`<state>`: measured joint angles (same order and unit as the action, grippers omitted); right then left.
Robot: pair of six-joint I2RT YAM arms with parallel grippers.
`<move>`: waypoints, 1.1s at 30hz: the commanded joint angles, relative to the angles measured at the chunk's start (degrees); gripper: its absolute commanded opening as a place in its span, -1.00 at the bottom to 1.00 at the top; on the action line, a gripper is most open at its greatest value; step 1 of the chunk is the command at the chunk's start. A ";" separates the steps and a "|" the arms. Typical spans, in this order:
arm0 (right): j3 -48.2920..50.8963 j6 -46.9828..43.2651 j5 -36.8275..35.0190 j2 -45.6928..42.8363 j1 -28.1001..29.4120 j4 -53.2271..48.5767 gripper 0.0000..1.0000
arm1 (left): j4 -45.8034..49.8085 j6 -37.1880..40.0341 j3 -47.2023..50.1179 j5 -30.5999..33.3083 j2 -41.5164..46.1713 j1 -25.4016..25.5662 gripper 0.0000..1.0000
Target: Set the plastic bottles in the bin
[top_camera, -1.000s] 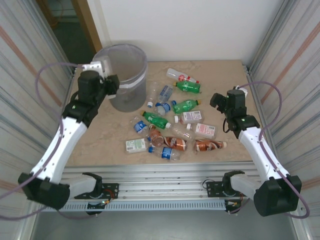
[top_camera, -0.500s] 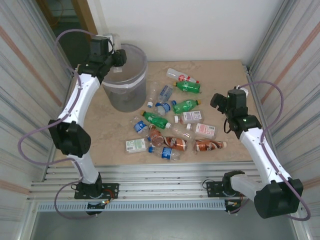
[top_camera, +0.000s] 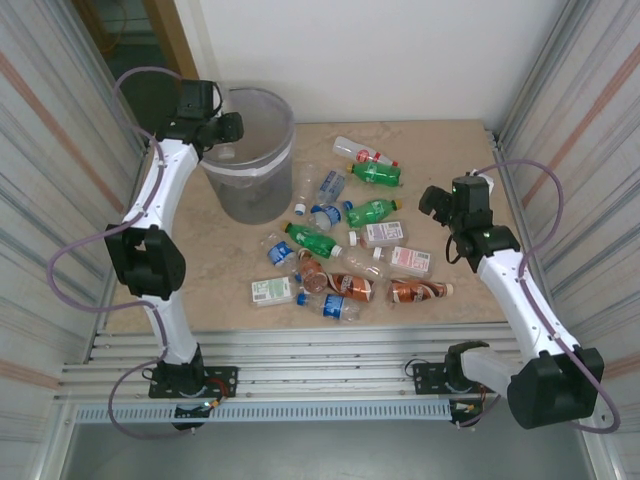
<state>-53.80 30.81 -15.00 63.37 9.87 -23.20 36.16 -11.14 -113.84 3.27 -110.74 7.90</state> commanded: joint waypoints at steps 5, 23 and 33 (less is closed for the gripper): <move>-2.35 1.87 0.81 1.97 0.46 -1.30 0.95 | 0.72 1.03 0.55 2.00 -2.37 -0.43 0.05; -4.40 0.17 2.18 4.65 0.69 -3.18 0.95 | 1.19 0.63 -2.78 0.00 -1.10 -0.61 0.77; -4.38 0.35 0.59 3.73 0.63 -3.59 0.95 | -3.69 -0.22 5.30 -7.49 7.18 -0.51 0.92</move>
<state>-56.49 31.29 -13.34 67.81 10.17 -25.85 35.35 -11.25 -110.91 -1.06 -108.33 7.81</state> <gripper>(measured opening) 0.978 0.956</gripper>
